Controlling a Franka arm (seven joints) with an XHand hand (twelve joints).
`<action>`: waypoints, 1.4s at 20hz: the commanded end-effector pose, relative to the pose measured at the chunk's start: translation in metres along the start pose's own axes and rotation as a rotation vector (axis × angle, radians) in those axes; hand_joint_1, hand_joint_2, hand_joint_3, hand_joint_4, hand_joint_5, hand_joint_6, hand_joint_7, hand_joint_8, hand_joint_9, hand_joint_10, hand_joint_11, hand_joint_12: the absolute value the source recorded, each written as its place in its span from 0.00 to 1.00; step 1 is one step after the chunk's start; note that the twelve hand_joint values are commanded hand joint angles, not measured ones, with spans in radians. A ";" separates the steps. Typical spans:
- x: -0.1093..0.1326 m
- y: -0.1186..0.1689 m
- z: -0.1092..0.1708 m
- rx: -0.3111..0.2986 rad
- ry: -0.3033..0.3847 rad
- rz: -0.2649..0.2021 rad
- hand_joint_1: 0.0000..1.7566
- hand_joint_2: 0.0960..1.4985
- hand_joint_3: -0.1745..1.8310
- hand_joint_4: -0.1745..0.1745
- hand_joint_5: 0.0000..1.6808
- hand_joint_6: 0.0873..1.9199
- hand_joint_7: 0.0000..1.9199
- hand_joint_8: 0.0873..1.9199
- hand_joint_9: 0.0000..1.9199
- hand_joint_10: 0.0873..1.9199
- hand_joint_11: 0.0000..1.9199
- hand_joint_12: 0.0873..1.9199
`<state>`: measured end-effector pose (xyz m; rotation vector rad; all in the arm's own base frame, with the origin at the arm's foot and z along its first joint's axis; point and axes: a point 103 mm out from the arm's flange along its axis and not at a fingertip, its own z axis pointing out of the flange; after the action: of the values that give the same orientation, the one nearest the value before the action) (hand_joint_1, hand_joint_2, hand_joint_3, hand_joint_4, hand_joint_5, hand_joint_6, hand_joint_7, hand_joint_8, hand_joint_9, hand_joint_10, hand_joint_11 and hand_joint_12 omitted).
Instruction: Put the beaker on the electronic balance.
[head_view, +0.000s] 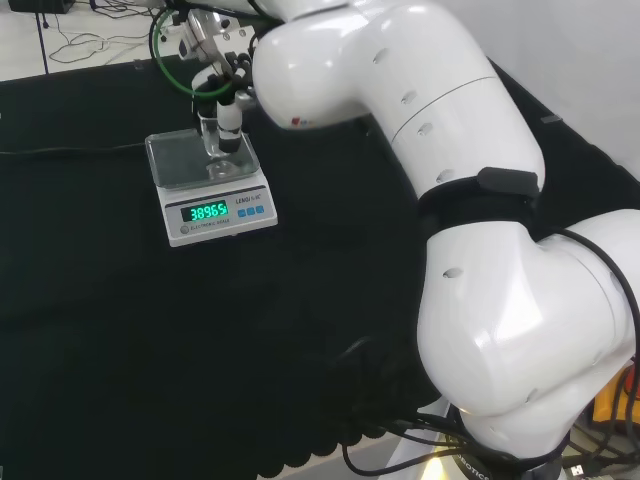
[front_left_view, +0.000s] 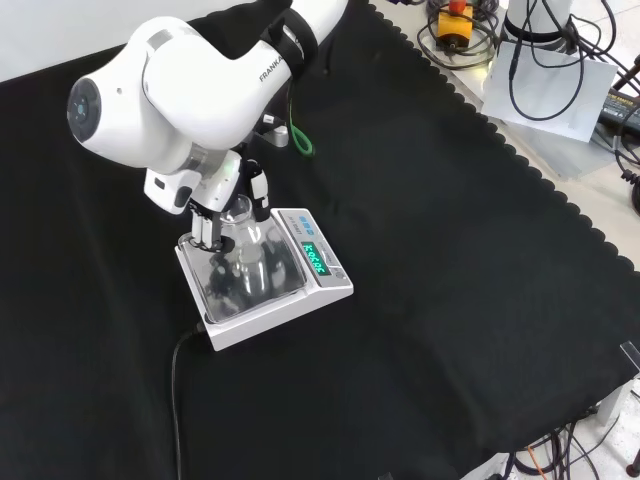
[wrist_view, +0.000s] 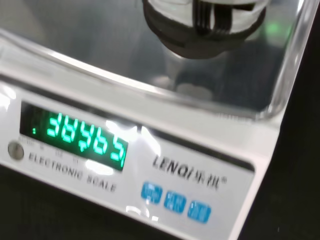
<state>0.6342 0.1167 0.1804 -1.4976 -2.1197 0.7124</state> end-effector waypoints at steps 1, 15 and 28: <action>0.027 0.014 0.007 0.053 -0.017 0.005 0.65 0.75 0.09 0.00 0.53 0.58 0.38 0.45 0.53 0.37 0.61 0.40; 0.047 0.021 0.014 0.018 -0.003 -0.006 0.76 0.72 0.09 0.00 0.57 0.51 0.48 0.50 0.59 0.45 0.60 0.38; 0.041 0.023 0.026 0.036 0.014 -0.011 0.76 0.72 0.09 0.00 0.56 0.52 0.47 0.52 0.58 0.48 0.60 0.38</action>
<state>0.6274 0.1564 0.1555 -1.4795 -2.1126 0.7250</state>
